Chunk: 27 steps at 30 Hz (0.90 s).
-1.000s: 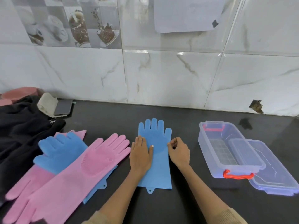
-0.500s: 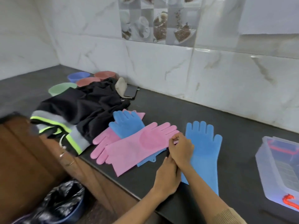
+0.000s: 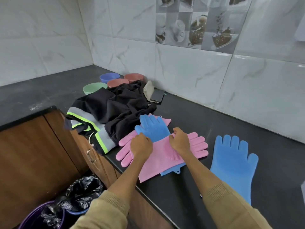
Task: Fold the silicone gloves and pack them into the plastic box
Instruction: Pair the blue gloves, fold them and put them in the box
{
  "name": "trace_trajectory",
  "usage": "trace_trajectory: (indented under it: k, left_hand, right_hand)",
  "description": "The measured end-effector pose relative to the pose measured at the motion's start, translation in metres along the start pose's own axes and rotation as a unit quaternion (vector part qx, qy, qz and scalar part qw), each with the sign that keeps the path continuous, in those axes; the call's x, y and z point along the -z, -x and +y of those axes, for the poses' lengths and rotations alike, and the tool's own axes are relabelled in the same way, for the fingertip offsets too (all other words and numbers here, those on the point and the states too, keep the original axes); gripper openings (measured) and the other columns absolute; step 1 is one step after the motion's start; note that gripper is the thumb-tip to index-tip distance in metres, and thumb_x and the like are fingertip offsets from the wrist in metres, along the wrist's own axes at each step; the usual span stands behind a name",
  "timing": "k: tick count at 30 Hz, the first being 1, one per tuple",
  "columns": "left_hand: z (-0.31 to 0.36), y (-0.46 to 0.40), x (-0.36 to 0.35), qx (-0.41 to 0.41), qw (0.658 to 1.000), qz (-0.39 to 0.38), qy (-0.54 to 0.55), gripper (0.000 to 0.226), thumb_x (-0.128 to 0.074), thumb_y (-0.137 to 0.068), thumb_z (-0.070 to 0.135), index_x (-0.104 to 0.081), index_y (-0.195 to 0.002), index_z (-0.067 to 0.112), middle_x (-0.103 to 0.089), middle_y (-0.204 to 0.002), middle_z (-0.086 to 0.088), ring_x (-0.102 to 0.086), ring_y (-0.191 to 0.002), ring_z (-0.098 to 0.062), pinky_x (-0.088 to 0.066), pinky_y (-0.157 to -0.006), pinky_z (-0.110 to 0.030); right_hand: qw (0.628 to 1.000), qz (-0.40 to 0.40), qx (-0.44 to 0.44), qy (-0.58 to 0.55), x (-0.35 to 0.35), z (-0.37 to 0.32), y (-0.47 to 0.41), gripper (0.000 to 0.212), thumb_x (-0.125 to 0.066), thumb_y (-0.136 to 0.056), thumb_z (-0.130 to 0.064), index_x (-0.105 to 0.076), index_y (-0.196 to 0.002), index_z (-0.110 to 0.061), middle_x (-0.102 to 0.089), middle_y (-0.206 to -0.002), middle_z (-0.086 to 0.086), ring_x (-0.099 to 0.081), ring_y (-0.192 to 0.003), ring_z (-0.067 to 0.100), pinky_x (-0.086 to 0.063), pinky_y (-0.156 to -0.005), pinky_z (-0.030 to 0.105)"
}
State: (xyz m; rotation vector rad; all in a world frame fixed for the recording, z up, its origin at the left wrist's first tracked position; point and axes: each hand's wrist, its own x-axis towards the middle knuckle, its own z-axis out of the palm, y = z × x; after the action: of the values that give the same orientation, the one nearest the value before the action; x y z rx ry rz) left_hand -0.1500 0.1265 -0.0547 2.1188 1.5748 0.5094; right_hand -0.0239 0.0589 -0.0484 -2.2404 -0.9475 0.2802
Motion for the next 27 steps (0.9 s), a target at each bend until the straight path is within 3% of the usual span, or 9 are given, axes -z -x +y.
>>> trace_trajectory:
  k: [3,6,9,13,15,18,21,23,27]
  left_hand:
    - [0.000,-0.024,0.002,0.084,0.995,-0.044,-0.022,0.033,-0.041,-0.096,0.028,-0.055,-0.114,0.005,-0.064,-0.116,-0.015,-0.055,-0.114,-0.034,-0.041,-0.094,-0.041]
    - [0.003,-0.045,0.004,0.152,0.985,-0.066,0.051,0.033,-0.049,-0.091,0.030,-0.052,-0.116,0.007,-0.061,-0.099,-0.008,-0.058,-0.108,-0.032,-0.040,-0.098,-0.041]
    - [0.005,-0.061,0.002,0.170,0.976,-0.079,0.110,0.038,-0.058,-0.087,0.034,-0.052,-0.113,0.006,-0.062,-0.102,-0.008,-0.058,-0.108,-0.031,-0.040,-0.100,-0.042]
    - [0.008,-0.071,-0.005,0.123,0.974,-0.074,0.177,0.024,-0.063,-0.086,0.029,-0.056,-0.085,0.007,-0.067,-0.108,-0.022,-0.062,-0.104,-0.037,-0.046,-0.091,-0.043]
    - [0.011,-0.071,-0.008,0.082,0.975,-0.053,0.199,0.024,-0.056,-0.091,0.023,-0.056,-0.100,0.001,-0.063,-0.114,-0.021,-0.059,-0.106,-0.037,-0.045,-0.088,-0.039]
    - [0.021,-0.067,-0.009,0.047,0.958,-0.011,0.281,0.030,-0.043,-0.098,0.019,-0.046,-0.119,-0.002,-0.057,-0.109,-0.014,-0.055,-0.097,-0.029,-0.040,-0.080,-0.032]
    - [0.032,-0.065,-0.006,0.042,0.933,0.012,0.356,0.017,-0.036,-0.100,0.022,-0.041,-0.103,0.006,-0.046,-0.078,0.002,-0.044,-0.072,-0.015,-0.036,-0.060,-0.026]
    - [0.038,-0.066,0.000,0.026,0.926,0.026,0.375,0.016,-0.035,-0.101,0.025,-0.037,-0.098,0.009,-0.040,-0.072,0.005,-0.040,-0.065,-0.011,-0.034,-0.055,-0.023]
    - [0.055,-0.070,0.018,-0.059,0.914,0.073,0.394,0.015,-0.037,-0.101,0.023,-0.036,-0.095,0.010,-0.035,-0.070,0.008,-0.037,-0.057,-0.002,-0.036,-0.053,-0.013]
  right_hand:
    - [0.995,-0.041,0.032,0.082,-0.009,0.001,-0.017,0.029,-0.047,-0.095,-0.017,-0.052,-0.119,-0.002,-0.062,-0.120,0.017,-0.055,-0.113,0.032,-0.044,-0.091,0.039]
    - [0.982,-0.066,0.062,0.164,-0.015,-0.001,-0.033,0.022,-0.044,-0.095,-0.027,-0.051,-0.098,-0.007,-0.065,-0.108,0.015,-0.059,-0.102,0.032,-0.042,-0.089,0.039]
    - [0.979,-0.082,0.044,0.182,-0.021,-0.005,-0.050,0.036,-0.042,-0.094,-0.042,-0.054,-0.094,-0.008,-0.065,-0.104,0.011,-0.058,-0.104,0.031,-0.038,-0.092,0.039]
    - [0.988,-0.091,0.029,0.118,-0.021,-0.008,-0.067,0.039,-0.045,-0.091,-0.050,-0.045,-0.074,-0.015,-0.057,-0.080,0.003,-0.059,-0.092,0.027,-0.030,-0.100,0.040]
    - [0.991,-0.095,0.041,0.085,-0.020,-0.009,-0.071,0.033,-0.048,-0.092,-0.041,-0.041,-0.074,-0.015,-0.052,-0.077,0.002,-0.056,-0.087,0.026,-0.030,-0.100,0.038]
    - [0.991,-0.122,0.038,-0.038,-0.019,-0.011,-0.074,0.024,-0.048,-0.094,-0.026,-0.035,-0.076,-0.014,-0.043,-0.070,-0.001,-0.044,-0.074,0.022,-0.034,-0.075,0.032]
    - [0.984,-0.100,0.057,-0.135,-0.014,-0.014,-0.073,0.022,-0.048,-0.093,-0.017,-0.033,-0.077,-0.014,-0.034,-0.066,-0.006,-0.033,-0.057,0.009,-0.029,-0.056,0.025]
    - [0.978,-0.081,0.082,-0.172,-0.006,-0.019,-0.073,0.020,-0.048,-0.094,-0.015,-0.032,-0.082,-0.011,-0.031,-0.066,-0.006,-0.027,-0.055,0.008,-0.025,-0.051,0.023]
    - [0.961,-0.067,0.166,-0.212,0.016,-0.029,-0.078,0.013,-0.044,-0.098,-0.013,-0.033,-0.092,-0.011,-0.033,-0.069,-0.004,-0.028,-0.056,0.009,-0.032,-0.050,0.016]
